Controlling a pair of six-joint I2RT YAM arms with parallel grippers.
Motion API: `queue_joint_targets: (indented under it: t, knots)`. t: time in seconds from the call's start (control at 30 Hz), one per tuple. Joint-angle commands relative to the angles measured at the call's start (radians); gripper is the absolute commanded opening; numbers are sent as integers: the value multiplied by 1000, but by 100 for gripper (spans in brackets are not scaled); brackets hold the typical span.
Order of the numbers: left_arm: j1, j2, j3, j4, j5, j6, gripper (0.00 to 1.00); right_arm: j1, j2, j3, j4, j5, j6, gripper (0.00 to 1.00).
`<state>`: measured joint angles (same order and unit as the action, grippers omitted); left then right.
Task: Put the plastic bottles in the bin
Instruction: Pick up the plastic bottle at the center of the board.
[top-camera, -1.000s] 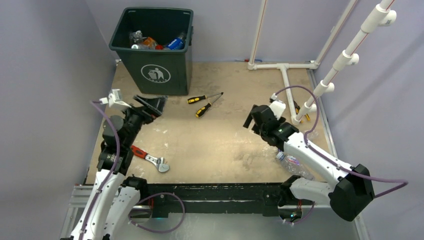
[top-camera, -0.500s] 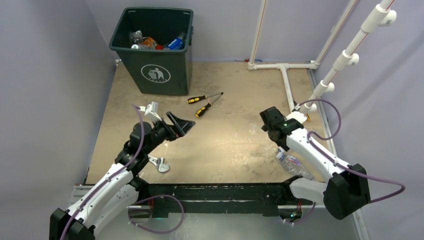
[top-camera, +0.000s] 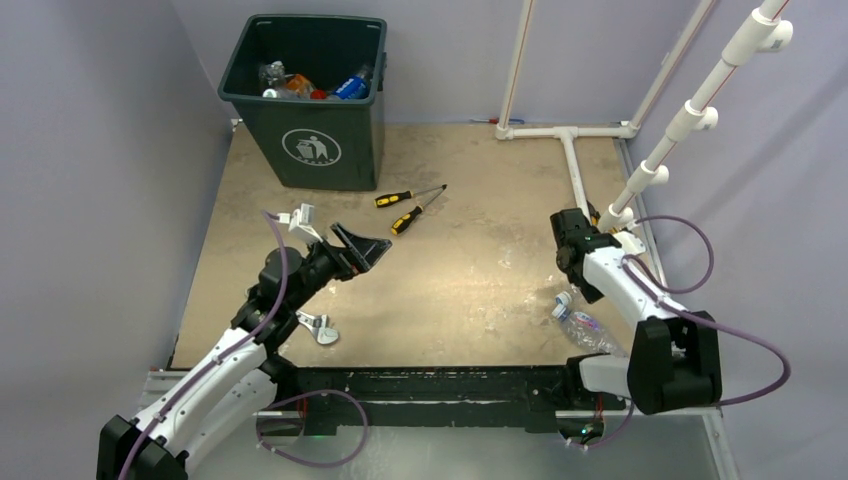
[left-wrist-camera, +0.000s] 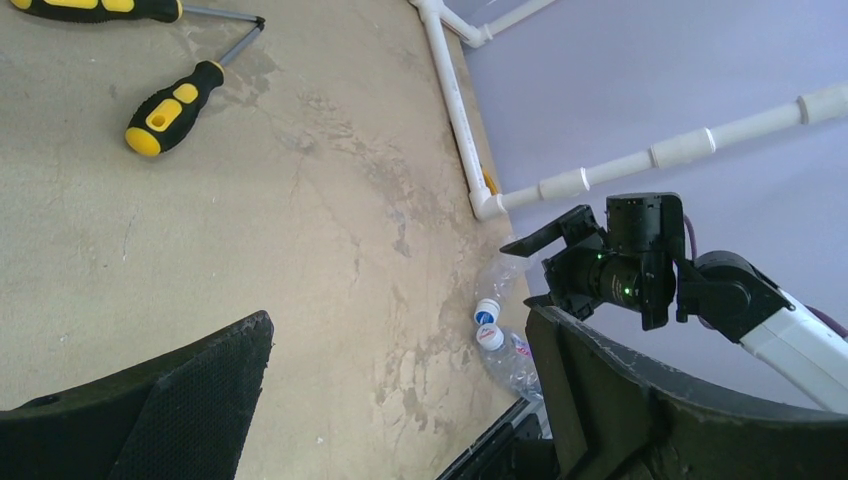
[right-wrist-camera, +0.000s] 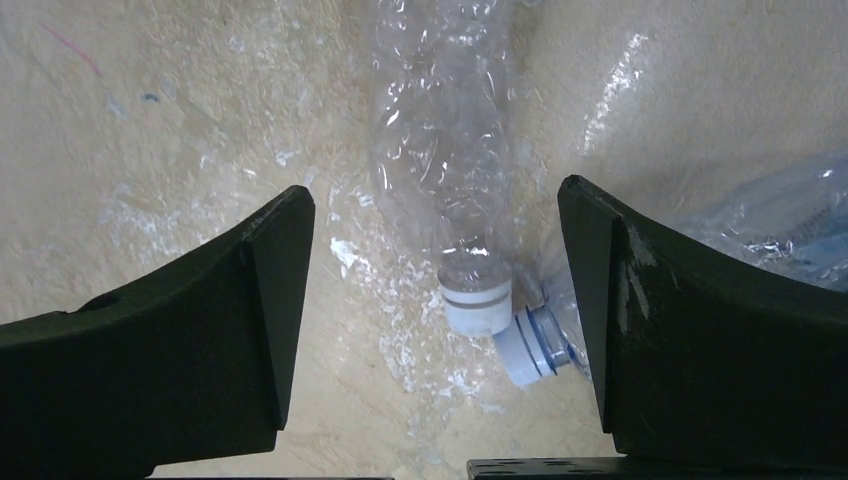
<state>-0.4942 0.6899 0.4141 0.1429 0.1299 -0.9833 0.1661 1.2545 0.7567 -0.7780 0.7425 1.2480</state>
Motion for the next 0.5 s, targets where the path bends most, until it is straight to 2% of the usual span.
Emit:
queue_joint_targets:
  t: [0.0,0.27,0.47]
  knots:
    - [-6,-3,-25,58,-4,-11,99,-36,63,12,119,20,-84,89]
    - [-7,29,-40,111,4,-40,99,-70,149,20,210,-59,-156,85]
    - [-13,42,-48,134,2,-56,99,-68,191,4,246,-116,-171,73]
